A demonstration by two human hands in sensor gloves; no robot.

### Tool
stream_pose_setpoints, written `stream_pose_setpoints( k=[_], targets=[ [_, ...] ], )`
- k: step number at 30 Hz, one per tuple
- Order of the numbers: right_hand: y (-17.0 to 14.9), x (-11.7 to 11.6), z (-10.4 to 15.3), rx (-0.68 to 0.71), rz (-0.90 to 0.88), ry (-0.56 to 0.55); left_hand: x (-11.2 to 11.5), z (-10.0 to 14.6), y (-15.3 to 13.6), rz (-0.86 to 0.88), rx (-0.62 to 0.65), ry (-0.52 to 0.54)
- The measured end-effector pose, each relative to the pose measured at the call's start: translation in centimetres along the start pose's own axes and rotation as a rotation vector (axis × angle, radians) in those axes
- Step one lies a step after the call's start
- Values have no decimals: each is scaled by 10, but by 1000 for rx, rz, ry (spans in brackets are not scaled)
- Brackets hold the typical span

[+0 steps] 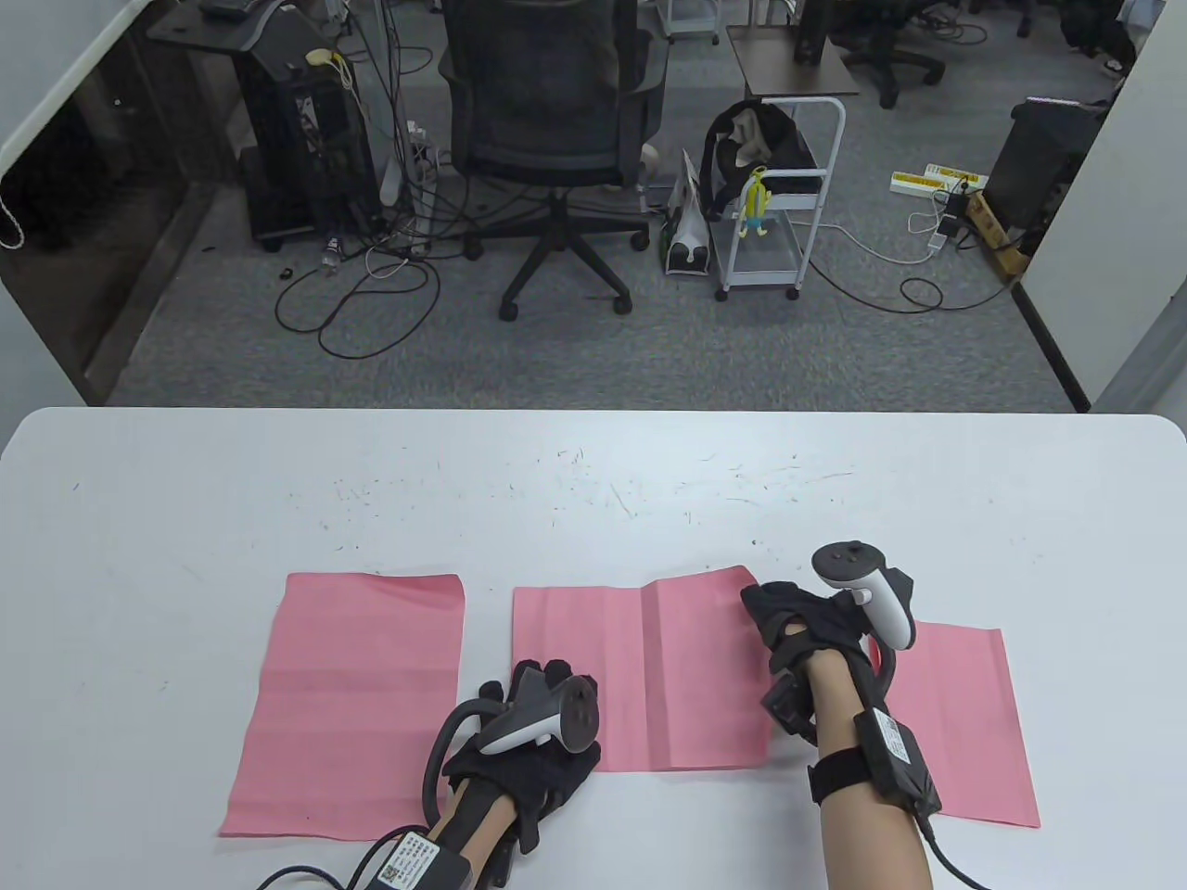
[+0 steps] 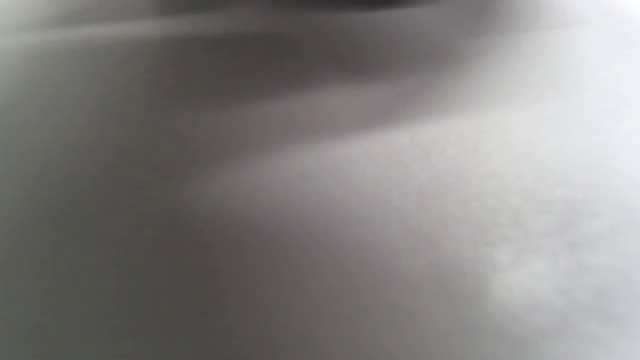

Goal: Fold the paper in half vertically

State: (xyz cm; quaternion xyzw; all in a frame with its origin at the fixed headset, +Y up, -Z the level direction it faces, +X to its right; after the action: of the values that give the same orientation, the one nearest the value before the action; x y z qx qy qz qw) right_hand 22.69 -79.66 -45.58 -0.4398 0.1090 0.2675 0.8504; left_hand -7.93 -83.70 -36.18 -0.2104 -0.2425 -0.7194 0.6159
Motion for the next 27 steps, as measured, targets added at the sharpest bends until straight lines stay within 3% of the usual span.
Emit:
stream_pose_setpoints(
  k=[5,9,15,22,27],
  targets=[
    [-1,-11,13,122,-167,209,0,0,0,-1,0,1],
    [1,-20,29,239,-213,245,0,0,0,-1,0,0],
    [13,-55,58,426,-228,344,0,0,0,3,2,0],
    [29,-113,64,500,13,230,0,0,0,5,3,0],
    [30,-159,45,382,349,48,0,0,0,6,3,0]
  ],
)
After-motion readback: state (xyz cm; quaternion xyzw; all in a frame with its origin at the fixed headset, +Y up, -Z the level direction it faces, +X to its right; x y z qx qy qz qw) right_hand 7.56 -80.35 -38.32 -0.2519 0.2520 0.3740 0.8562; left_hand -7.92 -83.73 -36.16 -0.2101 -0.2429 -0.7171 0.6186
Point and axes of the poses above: the tracker on the back of each hand, its own y axis roughly to the thumb side, its own z axis roughly from the fingertips to the wrist, x = y × z, the point moved 5 cm from there along -z, roughly from the wrist to the fingertips, and after that the axes turned 14 degrees about -x, right-handed, at the moved point
